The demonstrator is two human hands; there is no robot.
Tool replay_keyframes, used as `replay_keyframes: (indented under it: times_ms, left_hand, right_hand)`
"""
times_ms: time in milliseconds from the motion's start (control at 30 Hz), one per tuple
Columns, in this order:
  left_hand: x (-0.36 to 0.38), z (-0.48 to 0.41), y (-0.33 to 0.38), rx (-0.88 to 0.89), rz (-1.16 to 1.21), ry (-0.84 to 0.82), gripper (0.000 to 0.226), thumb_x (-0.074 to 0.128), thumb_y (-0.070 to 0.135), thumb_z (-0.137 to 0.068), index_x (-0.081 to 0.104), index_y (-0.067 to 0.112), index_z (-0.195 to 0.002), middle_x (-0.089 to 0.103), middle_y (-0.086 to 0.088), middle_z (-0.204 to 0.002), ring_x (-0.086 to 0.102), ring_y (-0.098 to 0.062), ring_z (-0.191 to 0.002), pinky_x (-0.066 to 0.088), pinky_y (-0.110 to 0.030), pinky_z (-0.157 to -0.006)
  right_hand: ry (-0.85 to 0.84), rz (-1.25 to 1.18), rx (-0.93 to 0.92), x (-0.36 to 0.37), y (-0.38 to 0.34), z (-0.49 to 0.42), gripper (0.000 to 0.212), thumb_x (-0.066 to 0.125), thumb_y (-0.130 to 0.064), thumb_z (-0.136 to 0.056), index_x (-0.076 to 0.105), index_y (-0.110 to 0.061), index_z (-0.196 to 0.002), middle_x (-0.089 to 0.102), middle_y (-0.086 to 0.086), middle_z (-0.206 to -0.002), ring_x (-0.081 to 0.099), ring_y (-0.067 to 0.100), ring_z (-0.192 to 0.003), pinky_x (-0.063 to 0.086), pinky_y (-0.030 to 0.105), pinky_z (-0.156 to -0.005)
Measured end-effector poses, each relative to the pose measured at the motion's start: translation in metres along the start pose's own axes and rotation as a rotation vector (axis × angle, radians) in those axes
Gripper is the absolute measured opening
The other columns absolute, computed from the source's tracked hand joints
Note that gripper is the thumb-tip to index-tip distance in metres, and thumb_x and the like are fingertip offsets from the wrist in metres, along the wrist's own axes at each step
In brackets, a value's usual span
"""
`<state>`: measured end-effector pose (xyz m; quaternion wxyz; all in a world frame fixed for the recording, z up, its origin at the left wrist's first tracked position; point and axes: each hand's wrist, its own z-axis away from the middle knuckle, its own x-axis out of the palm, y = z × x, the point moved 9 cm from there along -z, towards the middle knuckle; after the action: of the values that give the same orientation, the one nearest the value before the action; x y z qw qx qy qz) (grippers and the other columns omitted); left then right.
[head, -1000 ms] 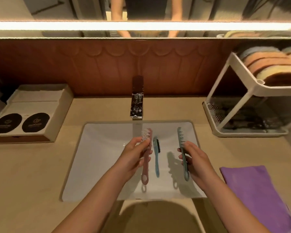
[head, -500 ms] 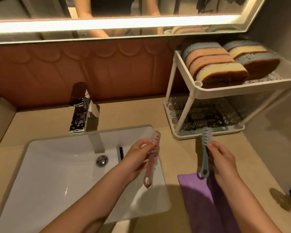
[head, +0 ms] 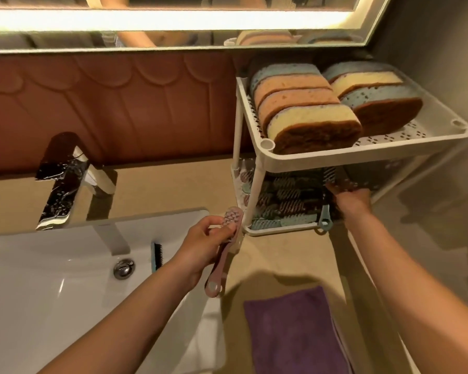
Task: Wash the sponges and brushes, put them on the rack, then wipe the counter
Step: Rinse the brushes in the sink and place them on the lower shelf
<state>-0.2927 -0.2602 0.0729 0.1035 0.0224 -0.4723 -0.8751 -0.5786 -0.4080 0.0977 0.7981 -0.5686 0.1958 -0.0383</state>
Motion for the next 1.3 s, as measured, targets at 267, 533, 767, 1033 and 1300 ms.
replay_keyframes:
  times_ms: [267, 533, 767, 1033, 1300]
  left_hand:
    - [-0.002, -0.005, -0.002, -0.002, 0.038, 0.034, 0.012, 0.061, 0.022, -0.088, 0.058, 0.016, -0.098, 0.063, -0.013, -0.096, 0.059, -0.023, -0.082, 0.044, -0.038, -0.079]
    - [0.004, -0.003, 0.001, 0.014, 0.075, 0.034, 0.017, 0.062, 0.020, -0.088, 0.057, 0.012, -0.101, 0.064, -0.007, -0.083, 0.059, -0.017, -0.071, 0.045, -0.035, -0.076]
    - [0.021, -0.001, 0.001, 0.036, 0.007, -0.011, 0.017, 0.062, 0.024, -0.087, 0.060, 0.012, -0.100, 0.059, -0.009, -0.088, 0.059, -0.015, -0.077, 0.044, -0.034, -0.075]
    - [0.053, -0.001, 0.003, 0.058, -0.068, -0.040, 0.007, 0.062, 0.024, -0.087, 0.056, 0.021, -0.089, 0.058, -0.002, -0.085, 0.056, -0.006, -0.069, 0.042, -0.018, -0.057]
    - [0.086, -0.004, 0.006, 0.020, 0.047, -0.020, 0.015, 0.065, 0.026, -0.085, 0.052, 0.020, -0.089, 0.063, -0.009, -0.097, 0.060, -0.019, -0.086, 0.043, -0.029, -0.067]
  right_hand:
    - [-0.161, 0.354, -0.021, 0.026, 0.014, -0.049, 0.066, 0.059, -0.034, -0.089, 0.030, -0.010, -0.142, 0.033, 0.013, -0.149, 0.030, 0.032, -0.137, 0.026, 0.044, -0.115]
    - [-0.255, 0.604, -0.091, 0.049, 0.026, -0.060, 0.057, 0.057, -0.035, -0.090, 0.041, -0.013, -0.139, 0.037, 0.011, -0.148, 0.034, 0.033, -0.135, 0.029, 0.045, -0.113]
    - [-0.225, 0.813, -0.156, 0.053, 0.036, -0.060, 0.046, 0.054, -0.026, -0.092, 0.048, -0.007, -0.134, 0.044, 0.019, -0.142, 0.040, 0.036, -0.130, 0.035, 0.042, -0.107]
    - [-0.416, 0.230, -0.237, 0.039, 0.012, 0.051, 0.021, 0.057, -0.004, -0.088, 0.063, -0.009, -0.108, 0.063, 0.009, -0.087, 0.057, 0.014, -0.077, 0.044, 0.012, -0.069]
    - [-0.666, 0.015, -0.102, 0.049, 0.051, 0.130, 0.056, 0.074, -0.013, -0.071, 0.054, -0.023, -0.122, 0.060, -0.016, -0.063, 0.050, -0.001, -0.055, 0.041, 0.013, -0.060]
